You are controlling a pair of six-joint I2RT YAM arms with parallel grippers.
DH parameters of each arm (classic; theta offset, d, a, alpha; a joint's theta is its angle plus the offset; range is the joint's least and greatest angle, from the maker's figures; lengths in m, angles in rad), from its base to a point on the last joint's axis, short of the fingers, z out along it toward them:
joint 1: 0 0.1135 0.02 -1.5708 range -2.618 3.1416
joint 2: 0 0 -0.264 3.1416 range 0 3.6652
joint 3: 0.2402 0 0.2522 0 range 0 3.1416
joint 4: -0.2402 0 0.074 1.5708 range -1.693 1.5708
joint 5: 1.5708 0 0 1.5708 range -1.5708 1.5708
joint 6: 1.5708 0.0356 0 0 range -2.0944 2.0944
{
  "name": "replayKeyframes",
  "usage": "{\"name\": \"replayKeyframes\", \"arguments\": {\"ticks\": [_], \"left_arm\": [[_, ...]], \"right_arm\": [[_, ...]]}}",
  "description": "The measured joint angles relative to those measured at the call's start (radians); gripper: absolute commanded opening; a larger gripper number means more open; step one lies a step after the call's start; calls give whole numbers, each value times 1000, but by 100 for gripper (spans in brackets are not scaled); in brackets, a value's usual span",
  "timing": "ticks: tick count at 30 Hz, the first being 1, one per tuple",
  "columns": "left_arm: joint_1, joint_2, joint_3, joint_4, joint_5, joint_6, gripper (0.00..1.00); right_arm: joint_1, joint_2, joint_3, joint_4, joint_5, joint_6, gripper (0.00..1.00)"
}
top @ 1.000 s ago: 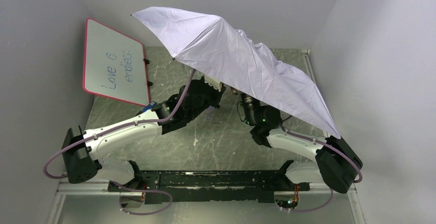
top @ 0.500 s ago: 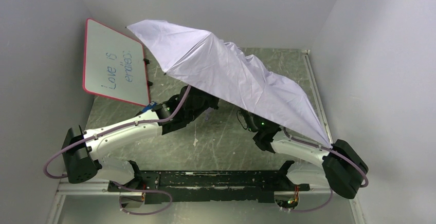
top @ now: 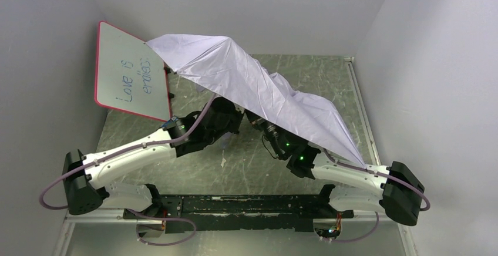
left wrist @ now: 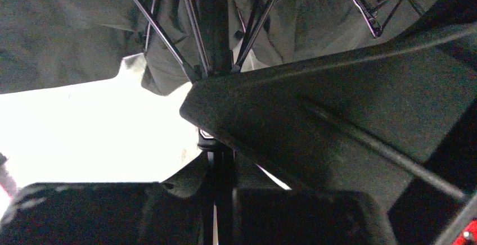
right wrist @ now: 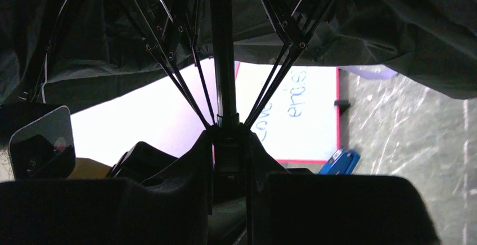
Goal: Put away the umbrella
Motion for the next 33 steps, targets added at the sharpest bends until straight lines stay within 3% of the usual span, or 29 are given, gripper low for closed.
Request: {"name": "replayKeyframes", "arguments": {"ticks": [5,10,19,25,33], "left_arm": [[-6,-69,-14,-125,24,-51,19],[-6,-114,-140,-167,27,-105,25],[-6,-55,-201,-151,30,-184,28],[-6,41,-183,-119,12,-208,41],[-6,70,-178,-121,11,-224,43]], "right_arm": [[54,14,2,-35,0,89,0],[80,109,-46,-16,-42,175,0],[86,277,-160,-56,-64,272,0],[92,345,-187,-56,-84,332,0],[56,418,-228,15,-120,388,0]]}}
